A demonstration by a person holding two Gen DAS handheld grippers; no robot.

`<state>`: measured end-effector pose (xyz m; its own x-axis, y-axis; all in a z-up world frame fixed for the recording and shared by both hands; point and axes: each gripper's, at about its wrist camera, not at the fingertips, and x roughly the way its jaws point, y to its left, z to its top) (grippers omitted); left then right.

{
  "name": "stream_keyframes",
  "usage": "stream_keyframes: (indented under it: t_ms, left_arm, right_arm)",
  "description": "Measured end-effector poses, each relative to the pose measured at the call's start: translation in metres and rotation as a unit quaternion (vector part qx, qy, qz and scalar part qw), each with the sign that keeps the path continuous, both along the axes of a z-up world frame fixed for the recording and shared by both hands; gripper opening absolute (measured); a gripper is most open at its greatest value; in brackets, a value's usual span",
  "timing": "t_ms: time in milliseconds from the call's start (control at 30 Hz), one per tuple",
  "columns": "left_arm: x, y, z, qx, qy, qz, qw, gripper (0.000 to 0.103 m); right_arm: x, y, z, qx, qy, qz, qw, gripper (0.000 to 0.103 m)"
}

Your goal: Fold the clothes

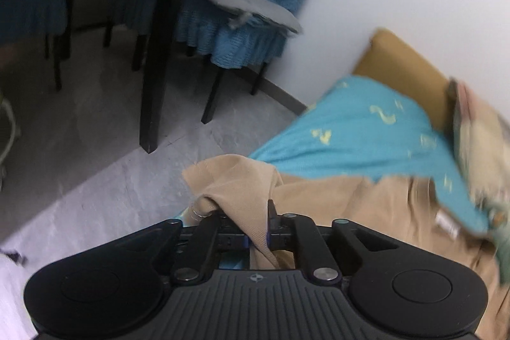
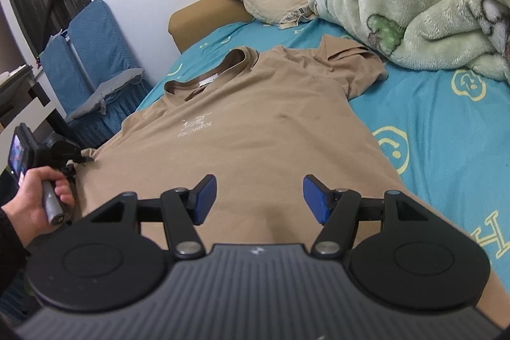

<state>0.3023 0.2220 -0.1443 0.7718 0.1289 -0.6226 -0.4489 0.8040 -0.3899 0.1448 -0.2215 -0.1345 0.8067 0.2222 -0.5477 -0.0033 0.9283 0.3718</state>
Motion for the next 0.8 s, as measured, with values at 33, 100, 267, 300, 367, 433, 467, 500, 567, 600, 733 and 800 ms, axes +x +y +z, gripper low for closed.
stream_keyframes:
  t_ms: [33,100,267,300,367,433,467,500,567,600,733,800]
  left_arm:
    - [-0.003,-0.003,0.003,0.015,0.003,-0.007,0.9999,0.026]
    - [-0.008,-0.009,0.009,0.044,0.010,-0.020,0.9988,0.054]
    - [-0.022,-0.023,0.025,0.116,0.027,-0.054,0.9914,0.084]
    - [-0.033,-0.034,0.036,0.118,0.021,-0.066,0.9905,0.085]
    - [-0.058,-0.059,0.060,0.121,0.007,-0.091,0.9884,0.087]
    - [-0.083,-0.084,0.084,0.124,-0.007,-0.116,0.9854,0.094]
    - [-0.096,-0.096,0.096,0.125,-0.014,-0.129,0.9837,0.095]
    - [-0.108,-0.108,0.107,0.127,-0.021,-0.141,0.9817,0.097]
    - [-0.134,-0.137,0.129,0.128,-0.035,-0.169,0.9767,0.098]
    - [-0.147,-0.153,0.139,0.129,-0.042,-0.184,0.9735,0.099]
    - [-0.195,-0.206,0.160,0.150,-0.067,-0.215,0.9628,0.103]
    - [-0.213,-0.226,0.156,0.156,-0.082,-0.228,0.9575,0.103]
  right_arm:
    - [0.000,0.000,0.001,-0.001,-0.002,0.000,1.000,0.064]
    - [0.001,0.000,0.001,-0.004,-0.007,0.000,1.000,0.064]
    - [-0.001,0.001,0.006,-0.012,-0.025,0.005,1.000,0.064]
    - [-0.002,0.001,0.008,-0.013,-0.029,0.005,0.999,0.064]
    - [-0.006,0.001,0.012,-0.015,-0.039,0.005,0.999,0.064]
    - [-0.010,-0.001,0.017,-0.019,-0.052,0.005,0.998,0.064]
    - [-0.013,-0.002,0.020,-0.021,-0.059,0.004,0.998,0.064]
    - [-0.015,-0.004,0.022,-0.024,-0.065,0.004,0.998,0.064]
    - [-0.019,-0.007,0.027,-0.028,-0.074,0.002,0.997,0.064]
    - [-0.021,-0.010,0.030,-0.030,-0.076,0.002,0.997,0.064]
    - [-0.034,-0.020,0.039,-0.028,-0.082,-0.001,0.996,0.063]
    - [-0.043,-0.028,0.044,-0.016,-0.078,-0.003,0.997,0.053]
